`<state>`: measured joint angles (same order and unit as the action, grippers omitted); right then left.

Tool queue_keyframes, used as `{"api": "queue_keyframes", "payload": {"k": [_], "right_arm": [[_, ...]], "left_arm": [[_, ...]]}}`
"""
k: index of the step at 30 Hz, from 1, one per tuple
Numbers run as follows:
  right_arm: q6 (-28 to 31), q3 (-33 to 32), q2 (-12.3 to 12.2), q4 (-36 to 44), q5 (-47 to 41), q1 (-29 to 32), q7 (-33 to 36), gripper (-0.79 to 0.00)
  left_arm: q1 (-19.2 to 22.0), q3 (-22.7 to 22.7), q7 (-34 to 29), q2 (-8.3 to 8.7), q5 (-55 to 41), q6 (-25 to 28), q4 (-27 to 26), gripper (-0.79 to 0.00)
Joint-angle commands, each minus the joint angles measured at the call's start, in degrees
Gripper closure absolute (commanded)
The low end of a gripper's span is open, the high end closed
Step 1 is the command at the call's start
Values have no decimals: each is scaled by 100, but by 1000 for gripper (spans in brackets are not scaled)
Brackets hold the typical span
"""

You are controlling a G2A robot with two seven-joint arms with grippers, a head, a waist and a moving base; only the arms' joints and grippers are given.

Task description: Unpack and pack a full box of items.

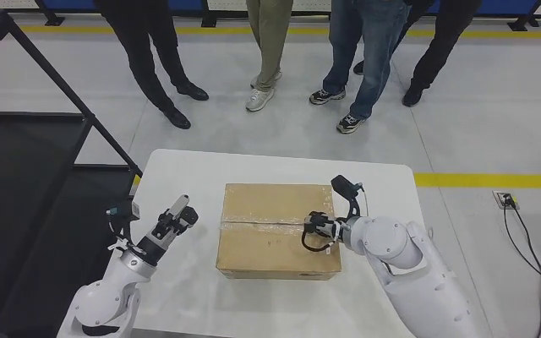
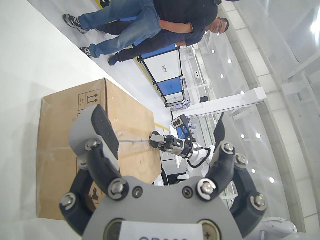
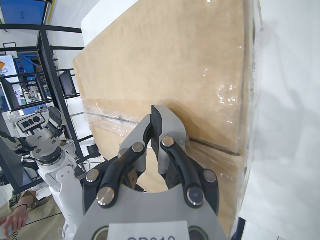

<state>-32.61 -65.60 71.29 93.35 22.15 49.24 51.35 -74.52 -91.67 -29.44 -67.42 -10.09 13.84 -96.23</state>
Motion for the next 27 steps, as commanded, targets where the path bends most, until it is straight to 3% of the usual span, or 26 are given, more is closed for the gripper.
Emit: {"api": "queue_keyframes", "payload": {"k": [1,27], "right_arm": [[-16,-37,-17,45,24,37,32,0],[-323,-707,-212,732,156,749,-91,0]], "left_arm": [[2,3,3,3,-4,-1,0,-785],[80,69,-58,43,-12,-11,2,-785]]}}
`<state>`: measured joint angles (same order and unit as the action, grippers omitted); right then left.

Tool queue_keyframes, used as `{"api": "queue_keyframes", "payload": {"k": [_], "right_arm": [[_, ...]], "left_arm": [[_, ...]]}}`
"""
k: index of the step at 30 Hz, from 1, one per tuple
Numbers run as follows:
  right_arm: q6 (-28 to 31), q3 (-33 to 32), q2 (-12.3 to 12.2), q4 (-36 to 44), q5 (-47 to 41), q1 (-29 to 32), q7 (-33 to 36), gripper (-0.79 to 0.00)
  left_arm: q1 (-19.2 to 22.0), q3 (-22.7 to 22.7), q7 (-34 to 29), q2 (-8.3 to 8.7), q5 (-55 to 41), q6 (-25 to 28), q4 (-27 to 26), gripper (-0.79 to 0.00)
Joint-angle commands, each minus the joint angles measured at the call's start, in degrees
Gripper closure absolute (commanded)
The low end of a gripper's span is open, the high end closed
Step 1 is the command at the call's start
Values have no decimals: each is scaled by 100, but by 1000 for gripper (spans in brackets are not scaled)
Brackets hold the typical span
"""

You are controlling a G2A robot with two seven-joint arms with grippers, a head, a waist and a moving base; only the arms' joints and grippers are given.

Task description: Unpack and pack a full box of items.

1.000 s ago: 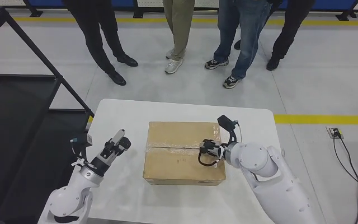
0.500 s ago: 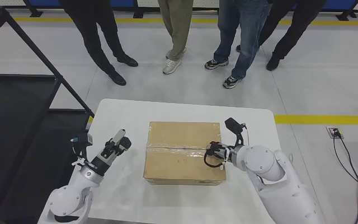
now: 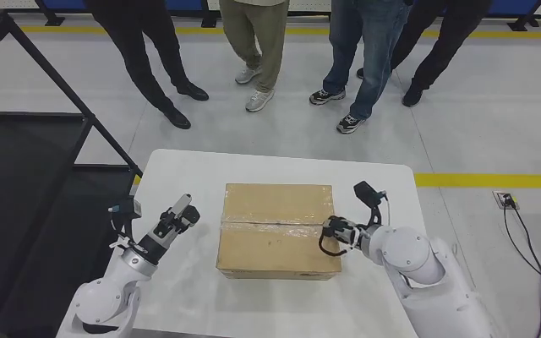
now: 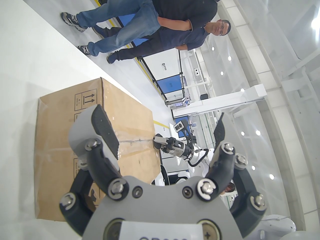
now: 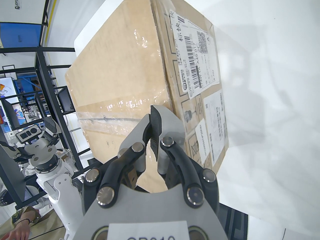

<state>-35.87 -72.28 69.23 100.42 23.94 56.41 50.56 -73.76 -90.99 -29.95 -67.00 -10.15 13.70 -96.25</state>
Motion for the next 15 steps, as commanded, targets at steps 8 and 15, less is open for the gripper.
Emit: {"api": "queue_keyframes", "payload": {"k": [8,15], "right_arm": [[844,-997,-57,353,-1171,642,-398,0],[2620,-2259,-111,-91,-2975,1282,-377,-43]], "left_arm": [[35,-42,-32,19,-53,15,52,-785],[32,-152,-82,42,-177,12,91,-785]]}}
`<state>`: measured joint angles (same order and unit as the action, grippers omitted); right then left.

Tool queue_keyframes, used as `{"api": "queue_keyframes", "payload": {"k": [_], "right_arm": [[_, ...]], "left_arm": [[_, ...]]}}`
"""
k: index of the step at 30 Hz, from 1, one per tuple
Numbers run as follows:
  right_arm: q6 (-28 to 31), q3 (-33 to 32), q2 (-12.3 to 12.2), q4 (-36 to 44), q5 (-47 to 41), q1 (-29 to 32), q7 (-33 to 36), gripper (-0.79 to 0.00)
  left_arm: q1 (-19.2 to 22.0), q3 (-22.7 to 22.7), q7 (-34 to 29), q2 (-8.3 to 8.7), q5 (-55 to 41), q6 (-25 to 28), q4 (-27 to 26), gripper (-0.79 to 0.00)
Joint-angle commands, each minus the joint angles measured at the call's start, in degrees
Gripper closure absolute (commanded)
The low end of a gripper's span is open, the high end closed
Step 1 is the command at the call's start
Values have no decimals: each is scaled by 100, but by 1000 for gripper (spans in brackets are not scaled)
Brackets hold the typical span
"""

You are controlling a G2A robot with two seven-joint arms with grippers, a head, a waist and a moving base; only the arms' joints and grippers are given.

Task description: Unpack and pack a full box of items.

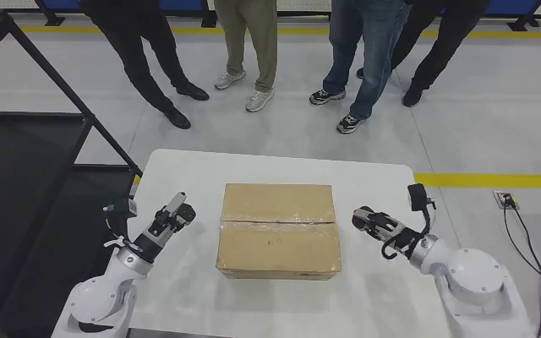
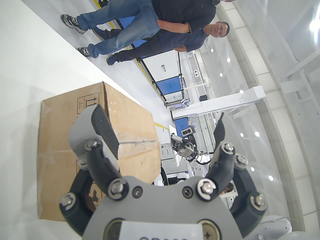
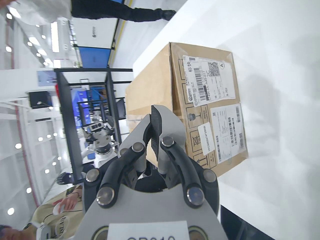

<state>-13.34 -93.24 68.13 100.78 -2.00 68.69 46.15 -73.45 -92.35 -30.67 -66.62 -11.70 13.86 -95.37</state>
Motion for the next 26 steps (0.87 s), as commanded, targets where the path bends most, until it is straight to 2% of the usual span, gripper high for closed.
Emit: {"api": "queue_keyframes", "payload": {"k": [1,2,3,4,8,10,11,15,18,21,26], "right_arm": [[670,-299,-11,-279,-604,88,155,-92],[1006,-427,-15,-432,-821,101,146,-225],[1315,-484,-8,-613,-1145,125,207,-468],[1591,-552,-10,-794,-1363,118,269,-785],[2567,-716,-13,-1717,-2286,-69,684,-785],[2631,-723,-12,-1807,-2372,-99,712,-785],[2639,-725,-12,-1818,-2381,-94,710,-453],[2632,-723,-12,-1807,-2372,-100,713,-642],[2630,-723,-12,-1804,-2369,-99,712,-737],[2629,-723,-12,-1804,-2369,-99,711,-779],[2629,-723,-12,-1804,-2369,-99,711,-784]], "left_arm": [[3,-31,-20,6,-47,-8,10,-785],[5,-43,-29,9,-62,-12,15,-785],[6,-51,-34,12,-73,-15,19,-785],[6,-53,-40,13,-76,-19,21,-785],[6,-53,-40,13,-76,-19,21,-785],[6,-53,-40,13,-76,-19,21,-785],[6,-53,-41,14,-77,-19,22,-785],[6,-53,-40,13,-76,-19,21,-784],[6,-53,-40,13,-76,-19,21,-785],[6,-53,-40,13,-76,-19,21,-785],[6,-53,-40,13,-76,-19,21,-785]]}}
